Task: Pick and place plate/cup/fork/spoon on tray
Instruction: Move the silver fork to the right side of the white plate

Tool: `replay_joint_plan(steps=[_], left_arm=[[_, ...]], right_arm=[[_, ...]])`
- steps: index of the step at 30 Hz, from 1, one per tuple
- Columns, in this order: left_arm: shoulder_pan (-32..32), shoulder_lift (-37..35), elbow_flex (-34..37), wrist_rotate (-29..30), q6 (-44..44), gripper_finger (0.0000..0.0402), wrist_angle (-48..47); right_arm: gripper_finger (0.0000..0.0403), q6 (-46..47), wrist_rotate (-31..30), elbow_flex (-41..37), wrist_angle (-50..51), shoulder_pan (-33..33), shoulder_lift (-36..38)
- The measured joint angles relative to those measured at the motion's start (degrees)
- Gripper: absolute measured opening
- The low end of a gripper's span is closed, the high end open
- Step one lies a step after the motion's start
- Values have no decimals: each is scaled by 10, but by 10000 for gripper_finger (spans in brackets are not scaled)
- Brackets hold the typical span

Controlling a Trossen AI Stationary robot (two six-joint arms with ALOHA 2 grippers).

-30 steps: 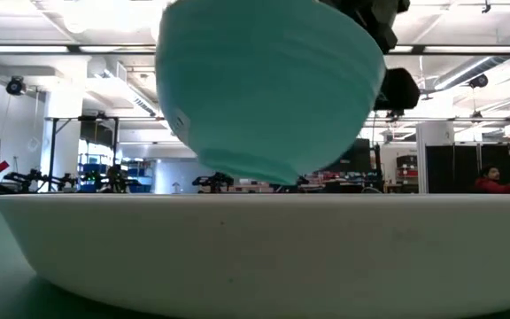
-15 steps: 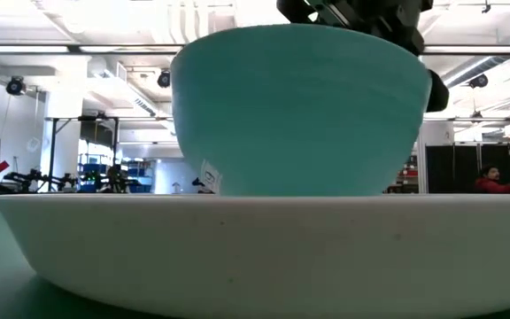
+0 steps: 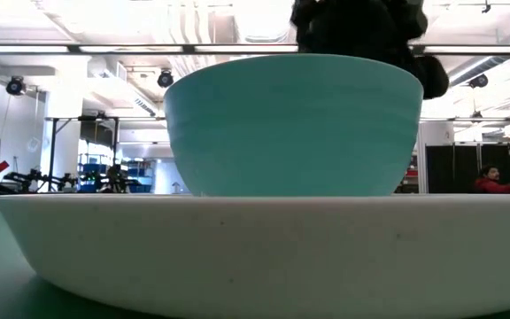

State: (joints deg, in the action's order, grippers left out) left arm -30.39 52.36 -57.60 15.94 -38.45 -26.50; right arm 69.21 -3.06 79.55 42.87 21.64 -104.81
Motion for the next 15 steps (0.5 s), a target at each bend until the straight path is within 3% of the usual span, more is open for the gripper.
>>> replay_joint_plan(steps=[6,11,15], left_arm=[[0,2,0,11,6,134,0],[0,10,0,23,22,134,-3],[9,23,0,23,87,134,-39]], right_arm=[[150,9,-52,0,61,1,62],[150,43,-72,0,243,-2,102],[150,39,-73,-1,344,-2,126]])
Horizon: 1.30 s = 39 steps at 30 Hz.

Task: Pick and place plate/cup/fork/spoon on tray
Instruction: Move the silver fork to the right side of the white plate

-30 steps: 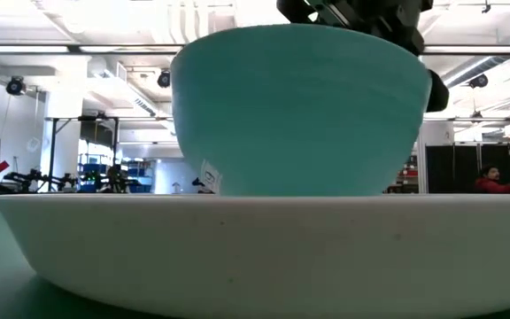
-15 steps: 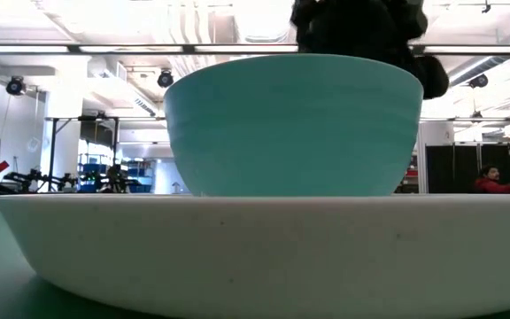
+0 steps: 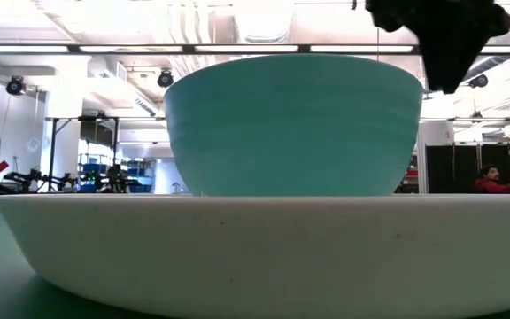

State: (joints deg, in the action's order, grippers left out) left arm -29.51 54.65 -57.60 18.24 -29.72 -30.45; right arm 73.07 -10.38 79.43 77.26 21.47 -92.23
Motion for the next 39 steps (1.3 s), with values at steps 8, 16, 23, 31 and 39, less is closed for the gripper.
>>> replay_joint_plan(steps=[8,16,23,31,39], left_arm=[[33,3,0,-59,2,134,-71],[52,4,0,-60,-3,134,-70],[78,5,0,-59,-85,134,-70],[120,7,0,-35,-154,134,-74],[134,23,4,-12,-166,134,-83]], right_arm=[[150,-259,50,-47,21,-19,-3],[150,-537,63,-121,28,-94,-34],[150,-698,60,-210,-3,-193,-24],[144,-767,58,-260,-100,-252,13],[148,-884,58,-264,-116,-251,40]])
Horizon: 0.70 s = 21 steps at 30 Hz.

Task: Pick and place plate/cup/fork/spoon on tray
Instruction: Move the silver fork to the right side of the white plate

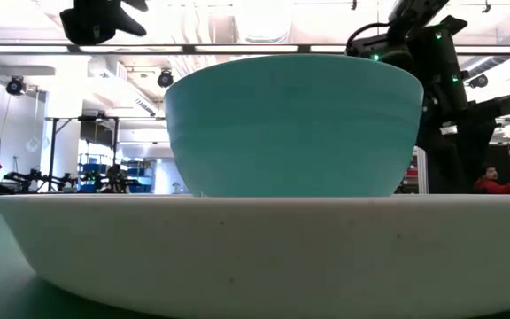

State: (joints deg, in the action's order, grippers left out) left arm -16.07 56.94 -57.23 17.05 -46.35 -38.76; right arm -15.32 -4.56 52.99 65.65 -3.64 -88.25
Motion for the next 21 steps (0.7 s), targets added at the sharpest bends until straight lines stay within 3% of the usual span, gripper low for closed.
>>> replay_joint_plan(steps=[6,21], left_arm=[[4,19,13,1,-1,134,1],[4,23,40,3,-44,134,6]], right_arm=[[148,-47,19,-4,-18,0,11],[148,-57,35,-69,-88,0,4]])
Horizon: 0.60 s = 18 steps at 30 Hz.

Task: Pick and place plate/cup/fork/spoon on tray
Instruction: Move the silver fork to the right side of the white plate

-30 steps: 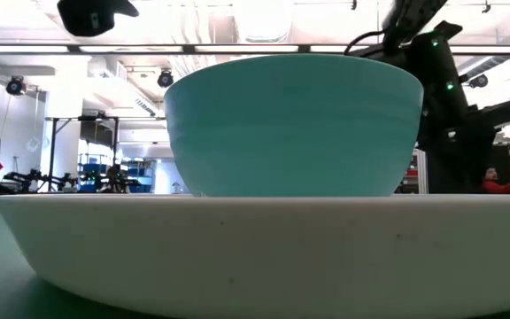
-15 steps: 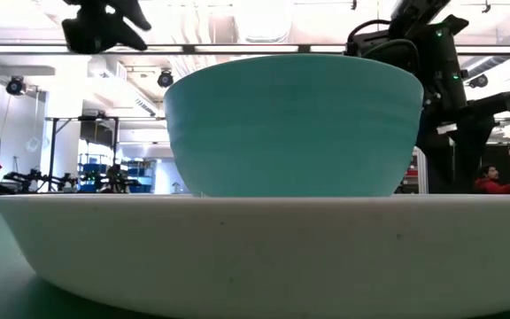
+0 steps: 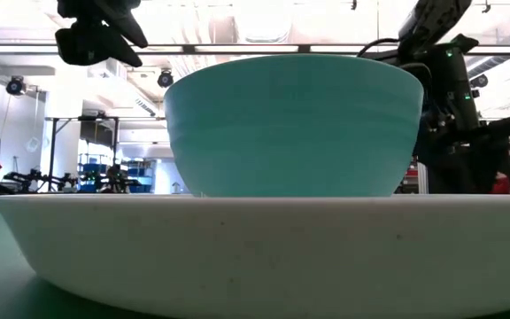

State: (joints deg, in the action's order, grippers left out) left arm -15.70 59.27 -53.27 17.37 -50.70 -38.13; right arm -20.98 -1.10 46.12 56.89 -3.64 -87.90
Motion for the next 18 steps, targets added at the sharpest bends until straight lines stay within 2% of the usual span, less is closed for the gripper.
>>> replay_joint_plan(steps=[9,18], left_arm=[[5,0,0,1,2,134,-1],[11,0,0,1,4,134,-4]], right_arm=[[144,27,0,-8,-48,0,-13],[88,39,0,-18,-50,0,-20]])
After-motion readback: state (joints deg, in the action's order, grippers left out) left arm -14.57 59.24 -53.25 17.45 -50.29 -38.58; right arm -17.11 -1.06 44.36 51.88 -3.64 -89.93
